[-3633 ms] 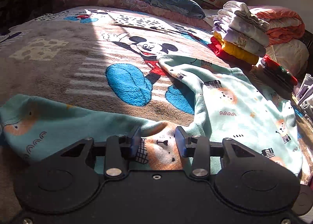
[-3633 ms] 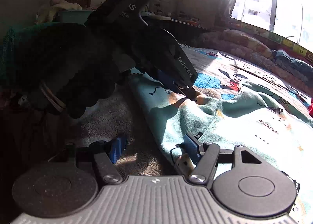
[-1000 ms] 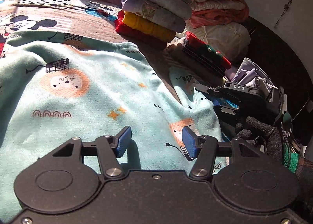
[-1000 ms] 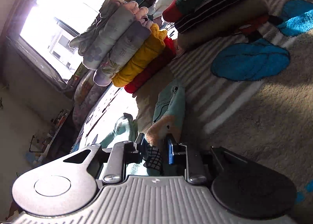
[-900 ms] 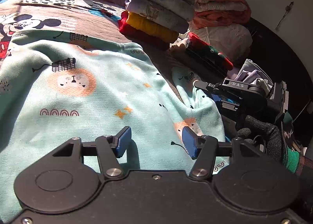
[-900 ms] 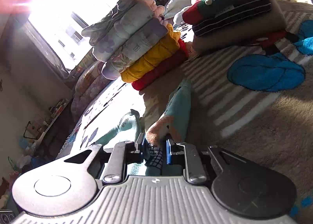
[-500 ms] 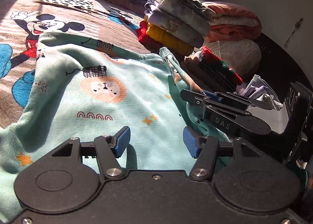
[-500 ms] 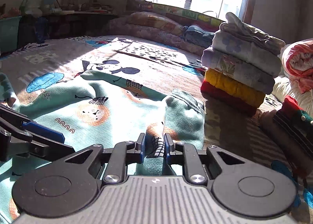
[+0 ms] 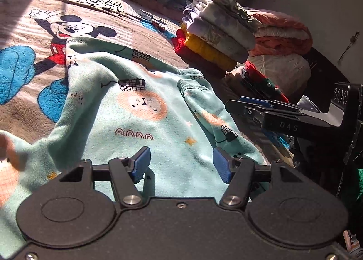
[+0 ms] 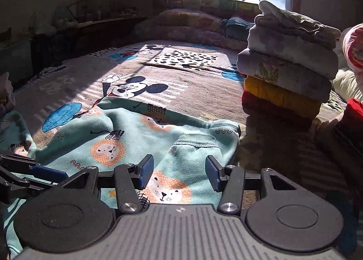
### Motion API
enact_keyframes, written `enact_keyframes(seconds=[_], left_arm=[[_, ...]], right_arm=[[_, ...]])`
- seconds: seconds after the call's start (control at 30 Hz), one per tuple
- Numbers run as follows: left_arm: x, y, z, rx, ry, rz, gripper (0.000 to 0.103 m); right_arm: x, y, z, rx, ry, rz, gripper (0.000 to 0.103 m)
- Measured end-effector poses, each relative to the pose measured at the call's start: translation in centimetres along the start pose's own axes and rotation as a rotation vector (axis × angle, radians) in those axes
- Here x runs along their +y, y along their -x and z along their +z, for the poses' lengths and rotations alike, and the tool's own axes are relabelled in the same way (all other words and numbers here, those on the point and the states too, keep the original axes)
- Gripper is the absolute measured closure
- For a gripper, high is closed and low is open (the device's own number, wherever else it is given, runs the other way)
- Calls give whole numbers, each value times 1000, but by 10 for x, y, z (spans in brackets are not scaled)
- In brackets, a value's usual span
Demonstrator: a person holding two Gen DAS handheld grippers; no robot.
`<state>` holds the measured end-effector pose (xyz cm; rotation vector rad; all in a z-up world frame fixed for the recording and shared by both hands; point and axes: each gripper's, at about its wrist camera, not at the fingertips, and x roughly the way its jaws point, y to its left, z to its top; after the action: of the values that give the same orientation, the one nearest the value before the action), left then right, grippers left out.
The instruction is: Fold clothes
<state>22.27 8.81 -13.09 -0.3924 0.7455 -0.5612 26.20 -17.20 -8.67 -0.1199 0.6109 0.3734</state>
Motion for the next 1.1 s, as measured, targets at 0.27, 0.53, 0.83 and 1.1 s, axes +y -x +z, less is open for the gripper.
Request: enact_keyframes(seconds=[0.27, 0.53, 0.83, 1.1], left_arm=[[0, 0, 0, 11, -16, -10, 43], [6, 4, -1, 23, -26, -3, 43], [2, 13, -3, 11, -37, 0, 41], [-13, 18, -13, 15, -90, -10, 40]], right_arm=[[-36, -66, 17, 81, -16, 20, 58], [-62, -101, 5, 164, -191, 61, 59], [-70, -50, 6, 13, -325, 64, 94], [-92, 47, 2, -215, -476, -15, 94]])
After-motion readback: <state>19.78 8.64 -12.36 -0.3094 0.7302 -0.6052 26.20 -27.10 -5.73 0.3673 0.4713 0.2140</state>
